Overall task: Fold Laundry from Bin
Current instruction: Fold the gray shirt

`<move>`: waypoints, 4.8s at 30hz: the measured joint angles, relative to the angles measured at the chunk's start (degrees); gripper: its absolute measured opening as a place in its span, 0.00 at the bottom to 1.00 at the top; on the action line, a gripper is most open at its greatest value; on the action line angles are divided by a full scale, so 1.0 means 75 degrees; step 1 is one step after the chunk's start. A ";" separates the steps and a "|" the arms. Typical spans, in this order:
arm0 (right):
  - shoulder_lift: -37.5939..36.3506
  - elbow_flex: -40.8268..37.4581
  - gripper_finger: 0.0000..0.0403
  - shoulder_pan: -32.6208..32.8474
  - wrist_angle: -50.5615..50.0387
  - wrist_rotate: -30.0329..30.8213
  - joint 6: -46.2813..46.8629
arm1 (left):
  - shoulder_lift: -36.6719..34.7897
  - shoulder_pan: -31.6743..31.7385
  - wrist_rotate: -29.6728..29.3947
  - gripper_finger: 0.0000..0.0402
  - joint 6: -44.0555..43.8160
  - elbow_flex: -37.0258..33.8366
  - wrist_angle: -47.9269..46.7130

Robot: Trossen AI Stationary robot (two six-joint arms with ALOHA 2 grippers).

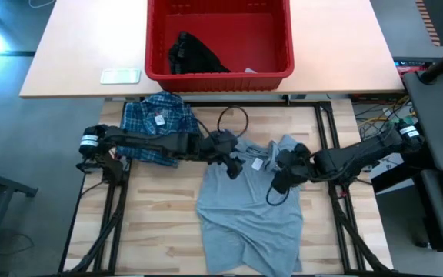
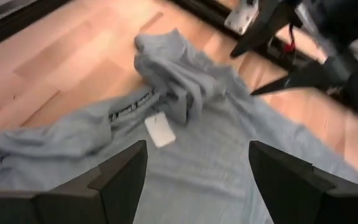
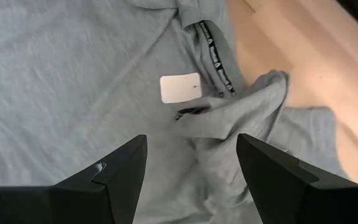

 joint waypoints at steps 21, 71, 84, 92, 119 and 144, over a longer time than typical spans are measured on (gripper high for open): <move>-0.0543 -0.0058 0.60 -0.0792 -0.0119 -0.0011 -0.0768 | -0.0108 0.1143 0.0615 0.66 0.0386 0.0042 -0.0446; -0.1589 -0.2347 0.60 -0.3055 0.2267 -0.2390 -0.0134 | 0.3806 0.2367 0.2716 0.48 0.6385 0.3282 -0.2487; -0.1589 -0.2256 0.60 -0.3106 0.2261 -0.2419 0.0058 | 0.5381 0.2352 0.2338 0.43 0.7522 0.5531 -0.4632; -0.1582 -0.2256 0.60 -0.3154 0.2230 -0.2416 0.0042 | 0.5432 0.2247 0.2467 0.04 0.7133 0.5515 -0.4674; -0.0330 -0.2267 0.60 -0.3234 0.3852 -0.1351 -0.1145 | 0.3061 0.2276 0.1989 0.00 0.5186 0.6193 -0.6350; -0.1491 -0.2247 0.60 -0.2673 0.3021 -0.2720 -0.4444 | -0.0672 0.1402 0.1734 0.00 0.3054 -0.0670 -0.2713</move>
